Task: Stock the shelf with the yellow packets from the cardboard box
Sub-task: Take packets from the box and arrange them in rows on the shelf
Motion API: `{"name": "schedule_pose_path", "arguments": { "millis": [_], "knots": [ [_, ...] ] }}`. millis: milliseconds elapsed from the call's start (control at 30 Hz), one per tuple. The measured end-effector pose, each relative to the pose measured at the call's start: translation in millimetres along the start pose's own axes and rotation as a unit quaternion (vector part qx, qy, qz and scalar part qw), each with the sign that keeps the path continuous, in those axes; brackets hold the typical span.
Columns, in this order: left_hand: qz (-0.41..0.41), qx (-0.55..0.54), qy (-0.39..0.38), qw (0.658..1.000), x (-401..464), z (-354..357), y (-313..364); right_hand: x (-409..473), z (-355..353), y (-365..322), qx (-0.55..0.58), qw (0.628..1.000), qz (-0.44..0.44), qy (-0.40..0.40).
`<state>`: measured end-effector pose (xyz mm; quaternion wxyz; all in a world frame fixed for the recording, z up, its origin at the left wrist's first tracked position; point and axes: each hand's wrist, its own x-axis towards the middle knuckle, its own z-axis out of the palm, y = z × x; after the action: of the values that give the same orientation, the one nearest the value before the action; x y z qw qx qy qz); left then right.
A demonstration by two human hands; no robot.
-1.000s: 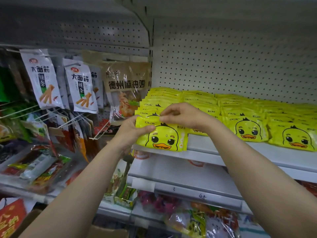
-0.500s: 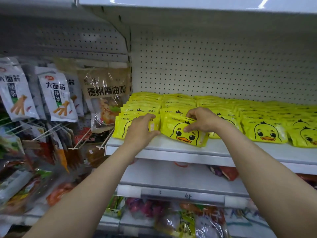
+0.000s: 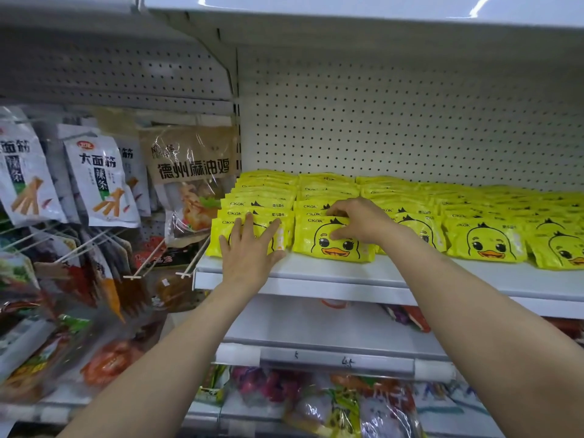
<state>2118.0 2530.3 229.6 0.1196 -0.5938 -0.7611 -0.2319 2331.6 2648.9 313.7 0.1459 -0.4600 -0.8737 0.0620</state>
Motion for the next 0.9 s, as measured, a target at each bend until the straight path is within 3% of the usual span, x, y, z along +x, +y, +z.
{"name": "schedule_pose_path", "arguments": {
  "millis": [167, 300, 433, 567, 900],
  "knots": [
    [0.022, -0.006, 0.001, 1.0, 1, 2, -7, -4, 11, -10, -0.081, 0.995, -0.008, 0.062],
    [0.057, -0.035, 0.034, 0.997, -3, -2, -25, -17, 37, -36, -0.021, 0.981, -0.06, 0.184],
    [0.095, -0.043, 0.076, 0.992, -8, -6, -56, -30, 79, -73, 0.031, 0.961, -0.139, 0.239],
    [0.102, -0.057, 0.064, 0.991, -11, -9, -75, -30, 109, -102, 0.046, 0.956, -0.177, 0.231],
    [0.133, -0.091, 0.058, 0.985, 5, -7, -83, -9, 125, -108, -0.03, 0.958, -0.158, 0.236]
  ]
}}
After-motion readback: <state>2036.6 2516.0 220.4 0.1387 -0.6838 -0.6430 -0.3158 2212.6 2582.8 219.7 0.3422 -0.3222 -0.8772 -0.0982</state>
